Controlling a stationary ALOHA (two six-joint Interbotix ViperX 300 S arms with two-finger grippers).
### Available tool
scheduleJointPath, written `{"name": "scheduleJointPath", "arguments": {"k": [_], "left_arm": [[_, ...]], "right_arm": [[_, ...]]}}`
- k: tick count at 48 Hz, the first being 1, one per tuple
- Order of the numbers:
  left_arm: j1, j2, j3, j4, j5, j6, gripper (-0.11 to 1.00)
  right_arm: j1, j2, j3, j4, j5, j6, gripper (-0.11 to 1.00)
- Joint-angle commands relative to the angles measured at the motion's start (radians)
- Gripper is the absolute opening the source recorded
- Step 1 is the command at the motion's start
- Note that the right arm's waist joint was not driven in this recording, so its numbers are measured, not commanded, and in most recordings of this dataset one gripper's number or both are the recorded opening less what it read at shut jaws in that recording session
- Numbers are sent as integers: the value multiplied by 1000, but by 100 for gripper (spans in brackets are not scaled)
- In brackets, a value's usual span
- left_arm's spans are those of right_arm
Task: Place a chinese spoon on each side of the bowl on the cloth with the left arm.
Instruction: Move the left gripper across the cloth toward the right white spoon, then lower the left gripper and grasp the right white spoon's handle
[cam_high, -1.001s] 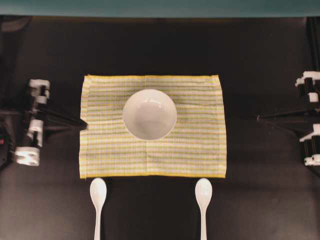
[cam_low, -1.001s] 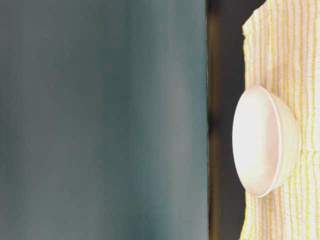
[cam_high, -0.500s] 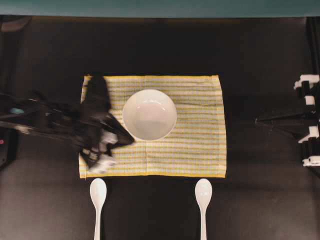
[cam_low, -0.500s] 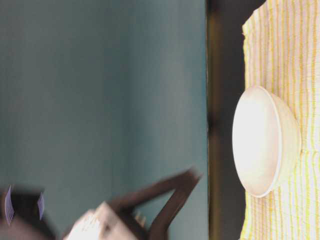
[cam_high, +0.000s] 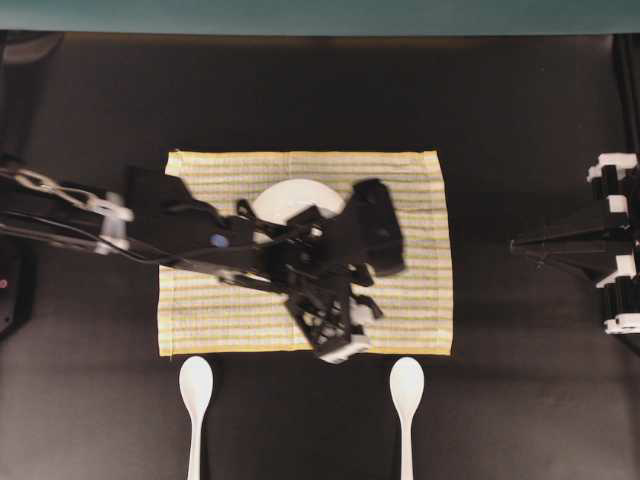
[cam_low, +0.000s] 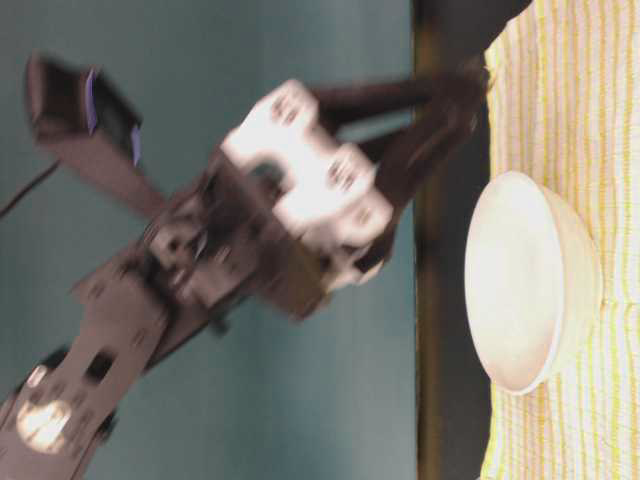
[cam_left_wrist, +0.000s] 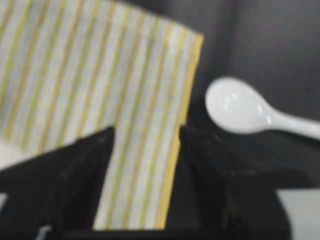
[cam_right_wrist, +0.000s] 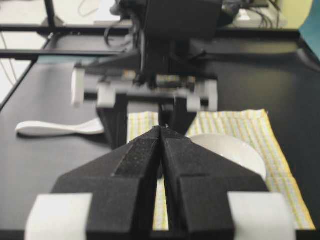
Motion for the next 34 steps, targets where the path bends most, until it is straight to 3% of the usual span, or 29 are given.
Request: {"name": "scheduleJointPath", "arguments": {"k": [1,17,34], "left_arm": [[-12,46,-48,3,-23,6,59],[-43,143,-91,3,-67,-26,85],[-78,232,-156,3,-84,-54,86]], "right_arm": [[0,5,-8,5,-6,0,0],[0,5,-8,6,-8,0,0],[0,5,-8,6,-8,0,0]]}}
